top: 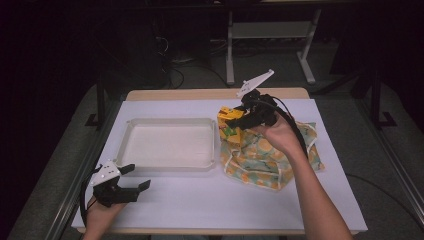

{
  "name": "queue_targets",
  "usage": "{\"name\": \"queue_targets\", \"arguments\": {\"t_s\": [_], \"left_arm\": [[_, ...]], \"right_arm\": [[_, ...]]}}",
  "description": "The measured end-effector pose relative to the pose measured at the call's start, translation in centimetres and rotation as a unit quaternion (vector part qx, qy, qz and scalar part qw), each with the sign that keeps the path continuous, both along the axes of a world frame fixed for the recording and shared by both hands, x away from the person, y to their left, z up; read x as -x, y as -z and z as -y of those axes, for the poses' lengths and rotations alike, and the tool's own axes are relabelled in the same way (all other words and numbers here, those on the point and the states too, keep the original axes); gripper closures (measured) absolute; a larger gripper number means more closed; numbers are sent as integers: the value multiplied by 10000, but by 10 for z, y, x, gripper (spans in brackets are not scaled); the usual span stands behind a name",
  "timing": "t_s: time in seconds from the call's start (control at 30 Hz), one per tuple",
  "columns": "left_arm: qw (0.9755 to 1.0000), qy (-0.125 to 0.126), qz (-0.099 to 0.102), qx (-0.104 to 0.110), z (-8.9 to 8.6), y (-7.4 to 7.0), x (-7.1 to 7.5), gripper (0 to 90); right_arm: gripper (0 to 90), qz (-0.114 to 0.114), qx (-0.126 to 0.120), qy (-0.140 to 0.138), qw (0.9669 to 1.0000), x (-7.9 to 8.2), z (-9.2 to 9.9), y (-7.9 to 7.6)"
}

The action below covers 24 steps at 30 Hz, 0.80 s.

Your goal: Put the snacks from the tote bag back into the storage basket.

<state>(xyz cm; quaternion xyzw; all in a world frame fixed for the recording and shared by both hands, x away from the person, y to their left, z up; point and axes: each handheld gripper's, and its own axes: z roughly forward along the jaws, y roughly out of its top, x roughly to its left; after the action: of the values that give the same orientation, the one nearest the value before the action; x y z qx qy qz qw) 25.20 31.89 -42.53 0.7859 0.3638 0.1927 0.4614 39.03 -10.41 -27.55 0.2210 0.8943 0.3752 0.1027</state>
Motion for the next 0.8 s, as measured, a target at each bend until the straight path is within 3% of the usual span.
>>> {"name": "queue_targets", "arguments": {"t_s": [0.8], "left_arm": [[10000,-18,-5,30,-1,-1,1,158]], "right_arm": [[491,80,30,-307,9995,-4,-26,-2]]}}
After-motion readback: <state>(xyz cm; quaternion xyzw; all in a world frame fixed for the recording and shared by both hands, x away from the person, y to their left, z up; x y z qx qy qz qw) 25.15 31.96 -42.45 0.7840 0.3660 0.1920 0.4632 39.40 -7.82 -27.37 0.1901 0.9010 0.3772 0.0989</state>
